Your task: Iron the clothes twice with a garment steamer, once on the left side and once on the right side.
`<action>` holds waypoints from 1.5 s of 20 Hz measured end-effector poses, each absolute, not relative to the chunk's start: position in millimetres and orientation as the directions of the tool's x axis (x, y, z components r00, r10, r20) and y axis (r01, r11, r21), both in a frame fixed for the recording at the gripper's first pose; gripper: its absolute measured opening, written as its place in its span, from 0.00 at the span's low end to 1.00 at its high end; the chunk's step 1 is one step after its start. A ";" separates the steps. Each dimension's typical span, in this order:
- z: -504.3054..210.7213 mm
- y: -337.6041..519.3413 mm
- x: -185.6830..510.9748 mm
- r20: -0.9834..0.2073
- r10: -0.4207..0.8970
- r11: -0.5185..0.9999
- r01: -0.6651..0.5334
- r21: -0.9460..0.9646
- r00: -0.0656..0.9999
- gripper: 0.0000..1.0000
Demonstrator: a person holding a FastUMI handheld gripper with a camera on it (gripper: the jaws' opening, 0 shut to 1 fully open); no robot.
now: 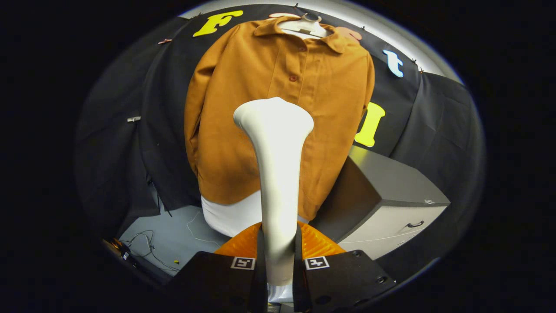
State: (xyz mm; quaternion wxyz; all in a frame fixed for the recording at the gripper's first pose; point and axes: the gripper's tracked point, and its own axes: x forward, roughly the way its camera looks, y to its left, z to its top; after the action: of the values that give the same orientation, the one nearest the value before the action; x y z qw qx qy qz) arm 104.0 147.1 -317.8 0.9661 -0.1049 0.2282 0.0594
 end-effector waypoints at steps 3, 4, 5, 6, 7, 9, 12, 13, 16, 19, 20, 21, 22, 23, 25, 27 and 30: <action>-280.8 131.3 98.7 -0.391 0.062 0.975 -0.139 -0.172 0.918 0.26; -268.5 126.9 97.0 -0.370 0.059 0.977 -0.129 -0.168 0.927 0.26; -255.5 123.2 95.9 -0.351 0.058 0.980 -0.121 -0.161 0.934 0.26; -242.8 120.3 94.4 -0.335 0.059 0.982 -0.115 -0.151 0.940 0.26; -229.3 123.0 95.4 -0.318 0.058 0.984 -0.108 -0.140 0.946 0.26; -203.9 116.6 94.6 -0.292 0.060 0.988 -0.097 -0.116 0.955 0.26; -166.9 110.5 94.3 -0.258 0.064 0.993 -0.087 -0.076 0.964 0.26; -153.3 109.0 95.3 -0.244 0.062 0.994 -0.082 -0.072 0.968 0.26; -119.6 101.1 93.8 -0.210 0.056 0.996 -0.070 -0.060 0.976 0.26; -87.4 95.3 93.1 -0.169 0.047 0.998 -0.055 -0.043 0.985 0.26; -77.9 93.0 92.4 -0.153 0.042 0.998 -0.049 -0.039 0.987 0.26; -69.1 89.7 91.3 -0.140 0.039 0.998 -0.044 -0.034 0.989 0.26; -62.8 88.8 90.3 -0.128 0.036 0.999 -0.040 -0.027 0.991 0.26; -57.2 87.5 89.0 -0.120 0.033 0.999 -0.036 -0.019 0.992 0.26; -47.5 83.9 88.3 -0.105 0.027 1.000 -0.028 -0.012 0.994 0.26; -43.3 80.8 88.0 -0.098 0.019 1.000 -0.020 -0.015 0.995 0.26; -44.9 83.6 85.2 -0.108 0.022 1.000 -0.023 -0.006 0.994 0.26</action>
State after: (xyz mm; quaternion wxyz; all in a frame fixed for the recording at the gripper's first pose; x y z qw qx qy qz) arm 85.2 83.6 -44.9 0.9985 -0.0036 0.0542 0.0115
